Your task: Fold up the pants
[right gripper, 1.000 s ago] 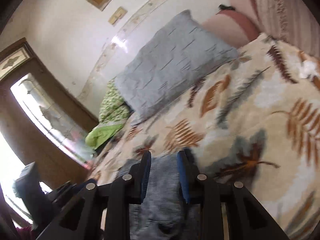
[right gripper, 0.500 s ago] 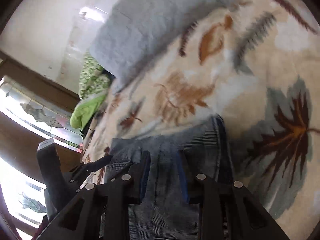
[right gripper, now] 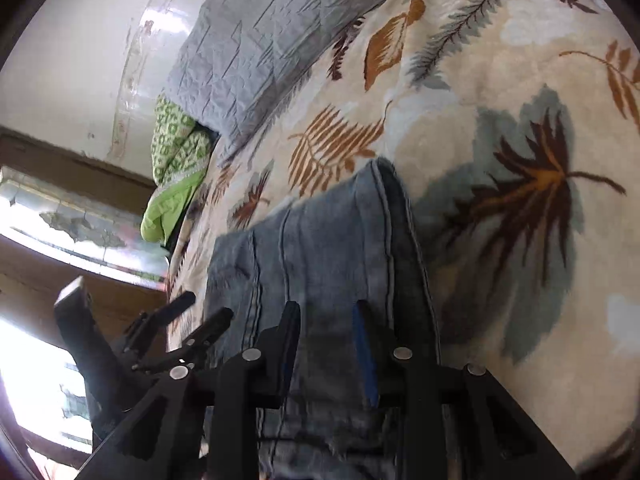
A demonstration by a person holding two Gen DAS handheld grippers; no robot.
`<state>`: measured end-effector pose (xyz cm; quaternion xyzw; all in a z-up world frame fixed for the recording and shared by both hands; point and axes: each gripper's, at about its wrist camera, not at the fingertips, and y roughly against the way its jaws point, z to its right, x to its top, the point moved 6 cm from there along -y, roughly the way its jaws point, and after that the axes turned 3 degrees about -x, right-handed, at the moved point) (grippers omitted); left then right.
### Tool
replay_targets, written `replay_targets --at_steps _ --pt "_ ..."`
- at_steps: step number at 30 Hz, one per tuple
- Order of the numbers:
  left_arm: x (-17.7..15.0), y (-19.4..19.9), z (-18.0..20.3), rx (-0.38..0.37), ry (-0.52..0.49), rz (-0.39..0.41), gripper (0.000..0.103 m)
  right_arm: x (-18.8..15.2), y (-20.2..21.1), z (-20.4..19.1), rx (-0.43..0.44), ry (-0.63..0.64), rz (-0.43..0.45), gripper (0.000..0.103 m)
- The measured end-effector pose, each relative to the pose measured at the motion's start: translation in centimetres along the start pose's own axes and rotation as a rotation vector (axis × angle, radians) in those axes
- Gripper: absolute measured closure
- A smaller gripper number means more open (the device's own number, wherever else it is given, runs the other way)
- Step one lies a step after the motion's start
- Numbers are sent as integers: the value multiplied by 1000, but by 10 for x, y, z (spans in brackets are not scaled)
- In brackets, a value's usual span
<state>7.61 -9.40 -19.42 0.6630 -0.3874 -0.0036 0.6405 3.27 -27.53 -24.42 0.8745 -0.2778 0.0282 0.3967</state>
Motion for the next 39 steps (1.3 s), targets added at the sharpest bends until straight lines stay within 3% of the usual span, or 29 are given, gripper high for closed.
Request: replay_targets --at_steps 9,14,18,23,26,32,39 --pt "-38 14 3 -60 50 -37 25 -48 22 3 -23 35 -99 72" --pt "-52 -3 0 -89 83 -93 24 -68 24 0 -114 117 -147 72" --pt "-59 -19 -1 -75 102 -88 13 -76 15 1 -136 179 -131 71" --pt "-57 -15 -6 -97 133 -90 13 -75 16 4 -107 145 -127 72" --pt "-52 0 -5 -49 111 -50 13 -70 23 3 -107 109 -131 72" --pt "-37 22 3 1 60 52 13 -53 35 -25 -207 222 -22 72" --pt "-35 17 -6 -9 90 52 13 -41 8 -32 -286 236 -12 72"
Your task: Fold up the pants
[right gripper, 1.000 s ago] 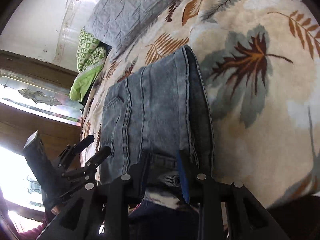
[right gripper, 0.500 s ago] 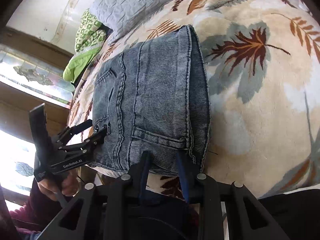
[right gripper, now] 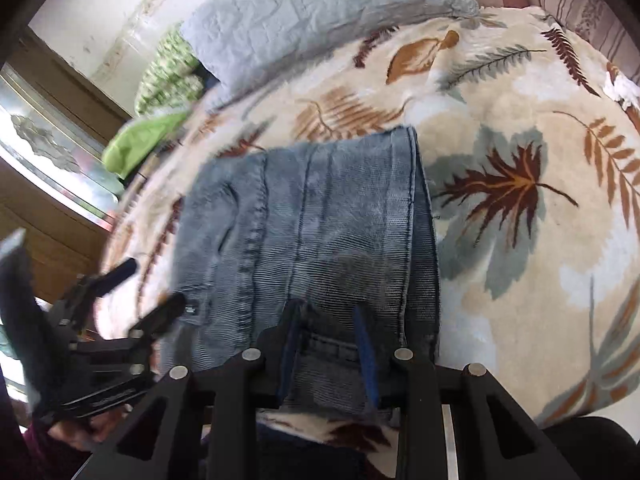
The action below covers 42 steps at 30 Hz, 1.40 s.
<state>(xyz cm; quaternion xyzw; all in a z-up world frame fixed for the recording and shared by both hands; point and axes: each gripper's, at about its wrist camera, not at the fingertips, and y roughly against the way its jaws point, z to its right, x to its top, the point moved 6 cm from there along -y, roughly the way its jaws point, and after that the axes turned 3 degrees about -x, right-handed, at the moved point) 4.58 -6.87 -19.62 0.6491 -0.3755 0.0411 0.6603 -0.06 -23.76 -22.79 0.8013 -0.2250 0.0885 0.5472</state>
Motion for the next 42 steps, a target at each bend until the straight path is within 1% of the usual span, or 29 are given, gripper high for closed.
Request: replay_targets --at_steps 2,6,8,12,17,23,27,32,34,38,42 --pt "-3 -6 -2 -1 8 -14 13 0 -8 1 -8 -11 -3 71" --pt "-7 -18 -6 -8 24 -40 13 -1 -12 5 29 -38 3 71" --pt "-8 -21 -6 -16 31 -43 13 -2 -13 7 39 -46 5 71" --pt "-9 -23 -6 -24 33 -39 13 -2 -14 5 29 -32 9 71" --pt "-10 -27 -7 -39 36 -41 13 -2 -16 6 38 -49 -2 71" --pt "-11 -27 -8 -50 39 -48 13 -1 -17 7 51 -38 -19 71" --pt "-14 -17 -9 -49 51 -63 13 2 -18 7 62 -27 -56 71" --pt "-17 13 -21 23 58 -26 13 10 -22 3 37 13 -137 71" --pt "-16 22 -31 53 78 -18 13 11 -23 2 35 26 -153 71" --pt "-18 30 -49 81 128 -21 13 7 -22 4 56 16 -127 70" --pt "-23 28 -55 75 156 -42 13 2 -19 5 55 11 -83 70"
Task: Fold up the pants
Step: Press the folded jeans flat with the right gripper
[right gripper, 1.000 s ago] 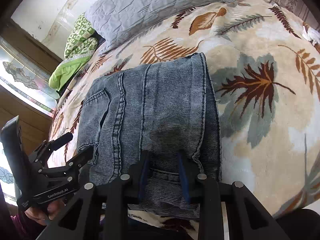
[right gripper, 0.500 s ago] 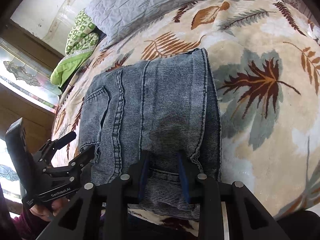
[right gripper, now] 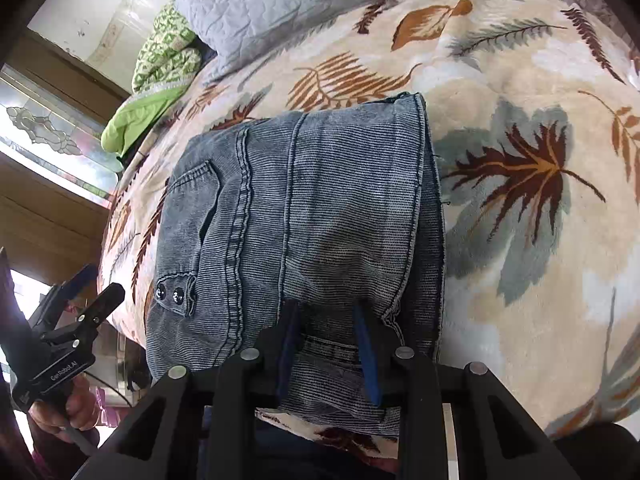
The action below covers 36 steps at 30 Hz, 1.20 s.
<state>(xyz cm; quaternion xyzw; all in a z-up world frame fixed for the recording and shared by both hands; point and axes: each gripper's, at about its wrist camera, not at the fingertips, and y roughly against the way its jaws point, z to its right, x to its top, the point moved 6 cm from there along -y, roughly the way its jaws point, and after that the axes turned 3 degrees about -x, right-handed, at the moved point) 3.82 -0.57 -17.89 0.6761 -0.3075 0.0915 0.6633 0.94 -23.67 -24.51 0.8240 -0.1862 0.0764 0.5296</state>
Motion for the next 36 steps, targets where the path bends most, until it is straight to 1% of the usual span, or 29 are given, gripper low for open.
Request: replay_targets --at_steps 2,6,11,13,15,18,21,24,27,33,36 --pt "-2 -2 0 -13 10 -12 13 -2 1 -1 -9 3 23 70" --pt "-2 -4 0 -23 8 -7 13 -5 2 -3 -30 17 62 70" --pt "1 -19 3 -19 0 -30 13 -8 3 -3 -35 7 96 70" --pt "7 -24 7 -24 -8 -46 13 -10 4 -1 -30 -9 117 70" --pt "18 -23 14 -29 -28 -37 13 -13 6 -1 -28 -17 130 70" --pt "37 -14 21 -25 -73 16 13 -16 9 1 -4 -39 132 70" --pt "49 -10 21 -26 -92 41 13 -19 9 4 22 -75 133 70" --pt "53 -14 15 -25 -81 30 13 -20 10 1 -7 -67 125 70" --pt "49 -21 7 -17 -72 12 13 -19 9 -2 -37 -55 116 70" --pt "38 -32 -10 -8 -23 -13 13 -17 6 1 -19 -101 113 70" --pt "37 -31 -16 -11 -9 -7 13 -17 5 1 -17 -92 122 70"
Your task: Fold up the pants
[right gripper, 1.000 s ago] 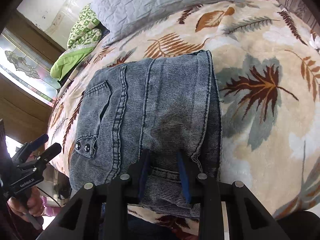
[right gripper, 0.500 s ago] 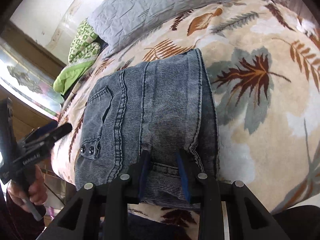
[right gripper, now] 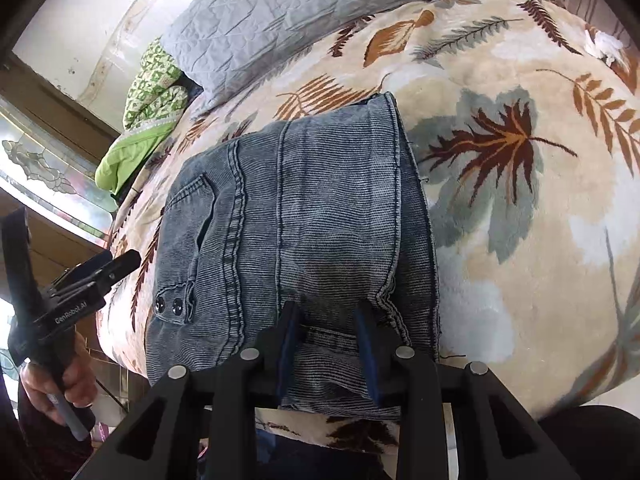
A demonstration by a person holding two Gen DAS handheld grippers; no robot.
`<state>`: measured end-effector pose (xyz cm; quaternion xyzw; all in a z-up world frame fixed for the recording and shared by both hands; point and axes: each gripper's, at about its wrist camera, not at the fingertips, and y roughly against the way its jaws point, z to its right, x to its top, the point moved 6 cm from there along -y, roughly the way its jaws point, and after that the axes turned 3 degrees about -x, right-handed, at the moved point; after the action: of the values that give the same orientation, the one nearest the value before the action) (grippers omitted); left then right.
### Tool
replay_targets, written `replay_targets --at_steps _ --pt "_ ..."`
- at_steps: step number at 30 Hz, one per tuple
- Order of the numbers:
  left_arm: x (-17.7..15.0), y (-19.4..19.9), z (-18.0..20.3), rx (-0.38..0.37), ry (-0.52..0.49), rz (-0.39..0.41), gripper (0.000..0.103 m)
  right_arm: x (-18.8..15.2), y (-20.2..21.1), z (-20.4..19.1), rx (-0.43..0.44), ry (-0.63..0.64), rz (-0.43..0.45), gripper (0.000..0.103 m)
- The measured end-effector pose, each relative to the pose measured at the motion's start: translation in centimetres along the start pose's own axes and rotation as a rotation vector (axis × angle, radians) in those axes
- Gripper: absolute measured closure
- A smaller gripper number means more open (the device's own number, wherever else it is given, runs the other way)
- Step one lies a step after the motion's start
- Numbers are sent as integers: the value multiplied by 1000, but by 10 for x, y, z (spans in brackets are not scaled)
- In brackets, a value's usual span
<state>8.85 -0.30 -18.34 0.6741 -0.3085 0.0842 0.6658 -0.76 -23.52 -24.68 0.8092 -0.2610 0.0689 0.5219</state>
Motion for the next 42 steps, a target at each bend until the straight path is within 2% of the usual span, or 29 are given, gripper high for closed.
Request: replay_targets --at_steps 7,15,24,27,28,29,31,34,39,42 --pt "-5 5 -14 1 23 29 13 0 1 4 46 11 11 70" --pt "-7 8 -36 7 72 37 13 -1 1 1 35 30 24 70" --pt "-19 7 -29 -13 46 7 13 4 8 -6 2 58 -7 70" --pt "-20 7 -27 -26 50 -4 13 16 29 -13 25 101 53 70" --pt "-20 7 -26 -30 52 -4 13 23 37 -12 43 96 80 67" --pt "-20 8 -26 -33 57 -5 13 28 44 -10 54 84 95 51" --pt "-20 7 -24 -47 61 -15 13 40 55 0 43 55 132 29" --pt "-20 4 -23 -45 66 -22 13 55 63 18 35 11 178 29" --pt "-19 -2 -22 -59 81 -40 13 62 48 40 51 -64 158 29" --pt "-18 -5 -20 -72 93 -44 13 58 27 54 68 -114 93 29"
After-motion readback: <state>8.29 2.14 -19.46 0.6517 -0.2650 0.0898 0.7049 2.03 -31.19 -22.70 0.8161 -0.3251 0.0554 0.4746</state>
